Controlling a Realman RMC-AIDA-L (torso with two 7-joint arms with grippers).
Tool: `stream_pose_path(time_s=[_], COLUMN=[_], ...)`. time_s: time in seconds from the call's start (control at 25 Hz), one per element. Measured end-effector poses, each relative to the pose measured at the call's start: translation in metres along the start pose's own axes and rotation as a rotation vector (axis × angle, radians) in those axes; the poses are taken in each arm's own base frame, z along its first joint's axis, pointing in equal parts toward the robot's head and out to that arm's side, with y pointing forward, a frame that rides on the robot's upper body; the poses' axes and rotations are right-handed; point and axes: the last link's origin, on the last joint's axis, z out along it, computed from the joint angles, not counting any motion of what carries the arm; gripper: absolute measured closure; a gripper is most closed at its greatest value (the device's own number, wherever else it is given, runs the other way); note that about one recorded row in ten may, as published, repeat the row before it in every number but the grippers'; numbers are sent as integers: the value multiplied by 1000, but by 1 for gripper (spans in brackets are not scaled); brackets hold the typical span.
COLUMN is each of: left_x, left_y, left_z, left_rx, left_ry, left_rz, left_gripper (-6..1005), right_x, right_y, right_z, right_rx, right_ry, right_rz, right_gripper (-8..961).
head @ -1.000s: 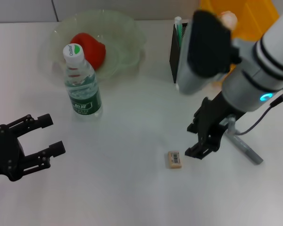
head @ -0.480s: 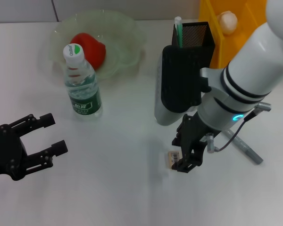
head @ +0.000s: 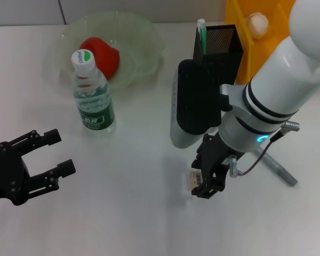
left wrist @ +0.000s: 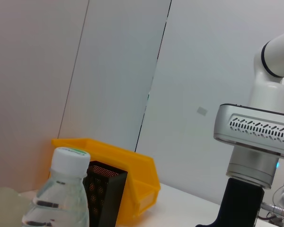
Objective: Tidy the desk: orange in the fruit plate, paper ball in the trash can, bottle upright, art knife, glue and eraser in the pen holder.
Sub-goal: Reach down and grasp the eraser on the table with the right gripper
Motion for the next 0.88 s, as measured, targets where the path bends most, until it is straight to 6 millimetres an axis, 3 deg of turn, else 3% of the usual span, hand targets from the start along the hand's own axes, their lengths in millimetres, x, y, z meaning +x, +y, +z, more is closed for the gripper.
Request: stream_pose_path(time_s=[0.88], left_x=[1], left_y=[0], left_z=[-4], left_rx=[18], left_ry=[17], left_rz=[7], left_gripper=[214], right_x=[2], right_y=[-2], right_z=[9], right_rx=[5], right_ry=[16], right_rz=[14], right_gripper=[440])
